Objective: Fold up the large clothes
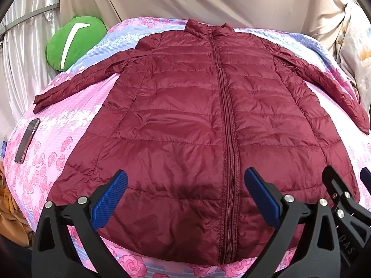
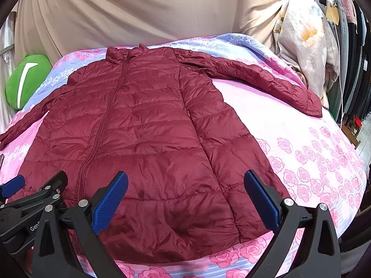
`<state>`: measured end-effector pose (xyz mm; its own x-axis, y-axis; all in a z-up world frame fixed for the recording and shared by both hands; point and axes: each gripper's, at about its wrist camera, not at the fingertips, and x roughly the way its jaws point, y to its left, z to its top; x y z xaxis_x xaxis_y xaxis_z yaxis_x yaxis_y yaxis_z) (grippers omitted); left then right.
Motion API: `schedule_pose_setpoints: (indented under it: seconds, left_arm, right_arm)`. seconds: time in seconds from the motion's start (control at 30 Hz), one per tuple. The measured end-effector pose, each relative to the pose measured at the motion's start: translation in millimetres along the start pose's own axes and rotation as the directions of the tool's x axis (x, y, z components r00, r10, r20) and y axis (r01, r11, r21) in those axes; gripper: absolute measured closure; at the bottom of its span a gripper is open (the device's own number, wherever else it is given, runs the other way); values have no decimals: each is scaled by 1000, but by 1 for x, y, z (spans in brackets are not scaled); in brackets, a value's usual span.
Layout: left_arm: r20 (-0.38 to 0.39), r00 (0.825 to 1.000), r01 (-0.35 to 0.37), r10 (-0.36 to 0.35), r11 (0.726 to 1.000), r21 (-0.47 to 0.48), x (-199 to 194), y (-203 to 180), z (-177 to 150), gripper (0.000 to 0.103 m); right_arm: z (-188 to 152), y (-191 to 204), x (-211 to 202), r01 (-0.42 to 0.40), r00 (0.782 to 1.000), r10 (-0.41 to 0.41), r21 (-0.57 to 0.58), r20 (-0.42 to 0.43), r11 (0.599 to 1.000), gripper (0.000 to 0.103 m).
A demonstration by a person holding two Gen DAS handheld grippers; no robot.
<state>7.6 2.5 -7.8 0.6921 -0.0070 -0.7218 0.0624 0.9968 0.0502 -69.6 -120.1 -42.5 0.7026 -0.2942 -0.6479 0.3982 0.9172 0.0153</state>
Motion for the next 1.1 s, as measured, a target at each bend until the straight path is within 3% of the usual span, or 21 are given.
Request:
schedule_pose_setpoints:
  seconds: [1.1]
  left_arm:
    - [1,1000,-6,6,1000,5,1,1,1,5]
  right_arm:
    - [1,3,0,-3,1000,3,2,-7,1000,5]
